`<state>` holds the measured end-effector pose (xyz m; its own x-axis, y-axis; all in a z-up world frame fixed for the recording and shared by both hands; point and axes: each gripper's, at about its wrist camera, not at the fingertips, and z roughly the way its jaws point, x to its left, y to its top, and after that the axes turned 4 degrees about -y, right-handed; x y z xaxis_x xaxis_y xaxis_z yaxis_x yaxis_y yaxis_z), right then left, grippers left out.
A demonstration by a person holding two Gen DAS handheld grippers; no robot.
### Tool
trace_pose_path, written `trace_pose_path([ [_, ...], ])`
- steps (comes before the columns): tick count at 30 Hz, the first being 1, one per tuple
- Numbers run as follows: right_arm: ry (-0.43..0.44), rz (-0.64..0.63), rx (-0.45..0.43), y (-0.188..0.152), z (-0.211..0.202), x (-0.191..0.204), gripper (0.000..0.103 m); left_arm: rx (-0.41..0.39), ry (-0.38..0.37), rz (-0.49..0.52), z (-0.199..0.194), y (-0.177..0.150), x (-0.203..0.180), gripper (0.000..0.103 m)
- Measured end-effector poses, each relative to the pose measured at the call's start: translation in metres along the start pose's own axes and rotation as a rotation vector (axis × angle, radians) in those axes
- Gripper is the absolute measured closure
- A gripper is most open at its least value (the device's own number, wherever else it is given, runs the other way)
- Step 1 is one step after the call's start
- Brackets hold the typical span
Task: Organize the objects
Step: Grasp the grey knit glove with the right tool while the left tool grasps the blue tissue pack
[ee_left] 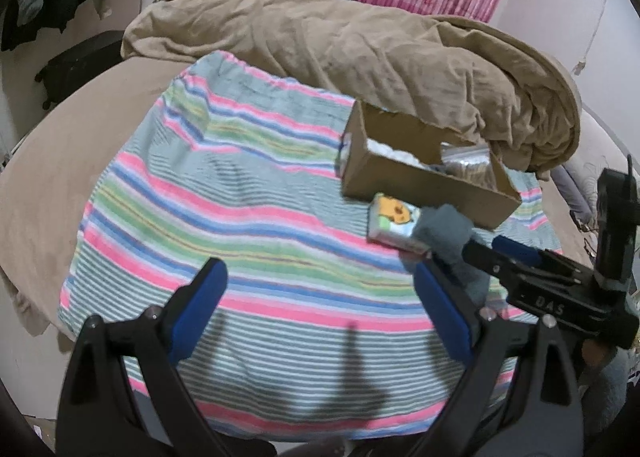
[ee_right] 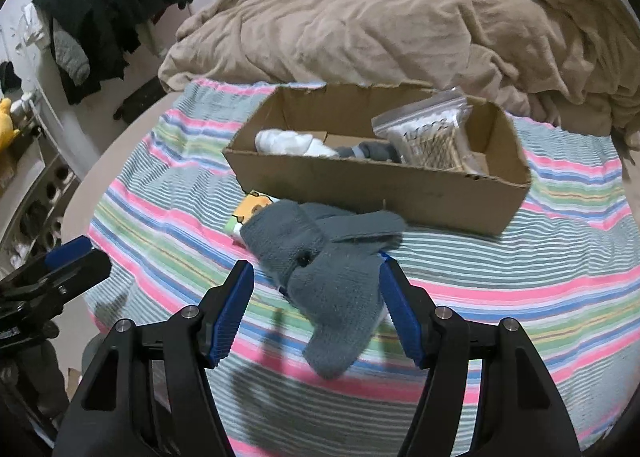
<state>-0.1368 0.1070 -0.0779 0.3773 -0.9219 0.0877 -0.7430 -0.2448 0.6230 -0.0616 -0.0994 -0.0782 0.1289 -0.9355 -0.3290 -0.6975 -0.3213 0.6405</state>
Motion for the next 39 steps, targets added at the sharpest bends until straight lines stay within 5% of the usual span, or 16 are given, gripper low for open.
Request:
trace_pose_path([
  [8,-0.025,-0.036,0.017,0.001,0.026,0.002,0.034,0.038,0.004,-0.001,0.022,-0.003,0.006,0.008],
  [16,0.066,-0.016,0.004,-0.004,0.025,-0.013,0.063,0.090,-0.015,0.037,0.044,-0.011,-0.016,0.008],
  [22,0.068,0.011,-0.038,-0.007,0.000,-0.031,0.075,0.111,-0.037,0.084,0.055,-0.015,-0.046,0.008],
  [39,-0.016,0.073,-0.053,-0.027,-0.021,-0.105,0.075,0.173,-0.085,0.216,0.113,-0.018,-0.129,0.008],
])
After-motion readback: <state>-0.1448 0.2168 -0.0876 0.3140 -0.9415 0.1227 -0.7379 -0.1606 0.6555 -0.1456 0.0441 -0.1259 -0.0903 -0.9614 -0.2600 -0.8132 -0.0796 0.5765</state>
